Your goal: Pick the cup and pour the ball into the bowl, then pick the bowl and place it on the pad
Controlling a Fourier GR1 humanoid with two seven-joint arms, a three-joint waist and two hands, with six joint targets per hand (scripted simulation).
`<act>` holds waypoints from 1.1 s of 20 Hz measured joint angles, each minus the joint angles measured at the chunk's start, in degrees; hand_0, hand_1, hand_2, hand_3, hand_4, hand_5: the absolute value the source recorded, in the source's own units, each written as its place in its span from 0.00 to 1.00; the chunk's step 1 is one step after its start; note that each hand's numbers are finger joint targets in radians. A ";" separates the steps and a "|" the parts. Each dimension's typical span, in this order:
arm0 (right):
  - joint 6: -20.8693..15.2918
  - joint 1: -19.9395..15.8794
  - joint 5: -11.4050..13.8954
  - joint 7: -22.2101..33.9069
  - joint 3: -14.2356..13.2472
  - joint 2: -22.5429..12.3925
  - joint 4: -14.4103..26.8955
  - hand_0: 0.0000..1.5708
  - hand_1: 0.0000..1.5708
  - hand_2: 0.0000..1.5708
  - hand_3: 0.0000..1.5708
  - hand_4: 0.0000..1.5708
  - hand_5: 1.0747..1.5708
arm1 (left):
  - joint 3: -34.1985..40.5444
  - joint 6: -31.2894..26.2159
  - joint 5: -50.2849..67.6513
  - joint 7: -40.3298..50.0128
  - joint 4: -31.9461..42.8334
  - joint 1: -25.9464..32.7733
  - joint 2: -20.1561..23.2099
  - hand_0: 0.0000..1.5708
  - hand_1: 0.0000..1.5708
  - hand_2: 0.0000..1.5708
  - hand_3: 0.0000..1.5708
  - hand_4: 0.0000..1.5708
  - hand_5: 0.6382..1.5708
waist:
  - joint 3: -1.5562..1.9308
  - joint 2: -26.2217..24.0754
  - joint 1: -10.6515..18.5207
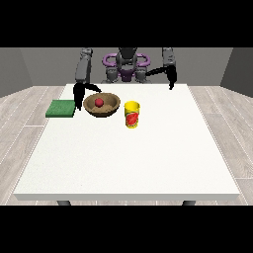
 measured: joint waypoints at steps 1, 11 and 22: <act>0.38 -0.44 0.01 -1.59 -0.23 -0.37 1.65 0.00 0.00 0.00 0.00 0.12 0.98 | 0.19 -0.23 0.06 -0.09 -0.66 -0.06 0.20 0.00 0.00 0.00 0.00 0.00 0.99 | 0.00 0.70 0.24; 0.62 -4.96 -0.13 -9.59 -1.04 -2.04 14.16 0.00 0.00 0.00 0.00 0.09 0.99 | 2.13 -3.91 1.29 0.80 -5.22 1.25 2.45 0.00 0.00 0.00 0.00 0.00 0.99 | 0.05 2.59 1.13; -16.03 -2.93 7.32 -10.71 0.92 -5.85 15.51 1.00 1.00 1.00 0.95 0.59 0.98 | 1.28 -5.65 1.65 1.63 -9.07 -0.44 2.69 0.00 0.00 0.00 0.00 0.45 0.94 | -2.44 4.00 5.67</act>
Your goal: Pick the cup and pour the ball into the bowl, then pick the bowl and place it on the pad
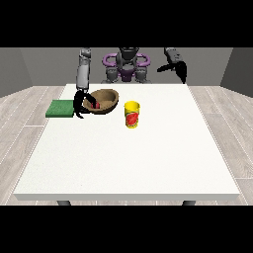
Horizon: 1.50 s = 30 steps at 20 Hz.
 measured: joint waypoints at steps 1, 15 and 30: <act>-2.03 0.03 1.27 1.19 0.67 -0.52 0.00 1.00 1.00 1.00 0.89 0.58 0.99 | -0.23 -0.10 -0.07 -0.07 0.19 0.07 -0.16 0.00 0.00 0.00 0.00 0.49 0.93 | 0.01 -0.32 0.41; -7.09 -6.89 11.16 38.45 11.35 -1.95 -2.36 1.00 1.00 1.00 0.47 0.51 0.99 | 5.65 -1.22 2.97 -2.43 12.46 7.73 1.41 0.00 0.00 0.00 0.00 0.64 0.82 | 2.20 -16.23 -8.36; 4.71 -4.70 6.74 38.27 4.36 -15.20 -6.57 1.00 1.00 1.00 0.00 0.59 1.00 | 12.53 -5.97 7.98 -4.59 12.22 6.38 7.54 0.00 0.00 0.00 0.00 0.84 0.97 | 2.45 -10.67 -9.75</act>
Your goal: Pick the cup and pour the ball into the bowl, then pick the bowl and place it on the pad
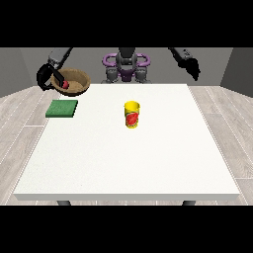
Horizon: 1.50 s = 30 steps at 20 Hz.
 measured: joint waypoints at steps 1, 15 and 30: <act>0.33 0.32 -0.39 -0.72 -0.69 -0.80 0.16 1.00 1.00 1.00 0.00 0.56 1.00 | 1.76 -1.87 1.62 -0.18 0.18 -0.37 2.08 0.00 0.00 0.00 0.00 0.84 0.99 | -0.01 0.66 0.42; -1.10 0.23 -4.19 -9.84 -7.47 -3.97 2.40 1.00 1.00 1.00 0.45 0.00 0.98 | 17.98 -17.78 13.63 -7.39 10.63 -2.49 21.29 0.00 0.00 0.00 0.00 0.76 0.99 | 0.01 10.09 2.41; 0.79 -3.10 -4.40 -8.53 -9.12 -8.01 10.97 0.00 0.00 0.00 0.00 0.00 0.56 | 14.72 -16.88 14.10 -2.98 5.41 -2.98 19.54 0.00 0.00 0.00 0.00 0.57 0.99 | 0.09 8.14 3.47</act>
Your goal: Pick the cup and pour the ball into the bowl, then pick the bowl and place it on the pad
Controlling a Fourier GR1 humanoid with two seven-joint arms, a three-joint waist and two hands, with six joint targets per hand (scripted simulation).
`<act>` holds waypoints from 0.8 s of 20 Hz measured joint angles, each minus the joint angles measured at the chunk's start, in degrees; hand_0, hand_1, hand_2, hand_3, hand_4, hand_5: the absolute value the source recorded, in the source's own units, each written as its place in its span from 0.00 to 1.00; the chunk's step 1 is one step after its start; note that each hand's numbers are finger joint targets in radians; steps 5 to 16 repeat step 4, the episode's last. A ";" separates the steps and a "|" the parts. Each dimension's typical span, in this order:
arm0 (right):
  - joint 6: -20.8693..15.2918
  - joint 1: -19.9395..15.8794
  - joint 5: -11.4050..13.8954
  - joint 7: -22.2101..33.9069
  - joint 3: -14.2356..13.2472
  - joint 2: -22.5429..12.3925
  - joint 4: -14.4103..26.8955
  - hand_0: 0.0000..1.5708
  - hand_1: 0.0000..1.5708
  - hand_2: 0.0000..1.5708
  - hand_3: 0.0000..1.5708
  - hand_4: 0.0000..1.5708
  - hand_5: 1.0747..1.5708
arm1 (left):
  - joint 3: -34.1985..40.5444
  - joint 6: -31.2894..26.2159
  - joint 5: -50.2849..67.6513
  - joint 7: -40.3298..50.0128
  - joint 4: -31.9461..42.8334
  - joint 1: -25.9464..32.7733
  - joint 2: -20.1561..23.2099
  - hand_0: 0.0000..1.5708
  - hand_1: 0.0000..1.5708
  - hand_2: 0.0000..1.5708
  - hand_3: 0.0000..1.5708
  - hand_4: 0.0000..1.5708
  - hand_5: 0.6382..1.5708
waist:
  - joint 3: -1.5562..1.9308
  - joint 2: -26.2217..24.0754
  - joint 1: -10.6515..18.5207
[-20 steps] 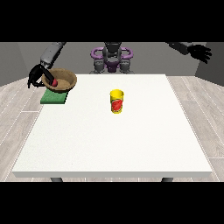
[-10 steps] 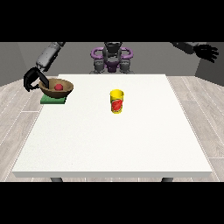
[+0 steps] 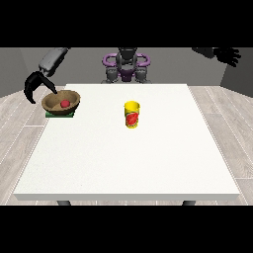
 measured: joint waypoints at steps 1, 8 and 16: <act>0.48 -0.17 0.44 1.50 0.56 -0.47 0.26 0.00 0.00 0.00 0.00 0.00 0.57 | -1.44 0.73 -0.47 1.51 -1.08 0.42 -1.53 0.00 0.00 0.00 0.00 0.57 0.99 | 0.01 -2.24 -0.07; 2.54 -2.20 0.62 4.51 1.79 -0.38 -0.59 0.00 0.00 0.00 0.00 0.30 0.72 | -4.85 3.33 -1.85 5.44 -3.10 0.47 -5.11 0.00 0.00 0.00 0.00 0.57 0.99 | -0.02 -7.68 -0.66; 2.54 -2.20 0.62 4.51 1.79 -0.38 -0.59 0.00 0.00 0.00 0.00 0.30 0.72 | -4.85 3.33 -1.85 5.44 -3.10 0.47 -5.11 0.00 0.00 0.00 0.00 0.57 0.99 | -0.02 -7.68 -0.66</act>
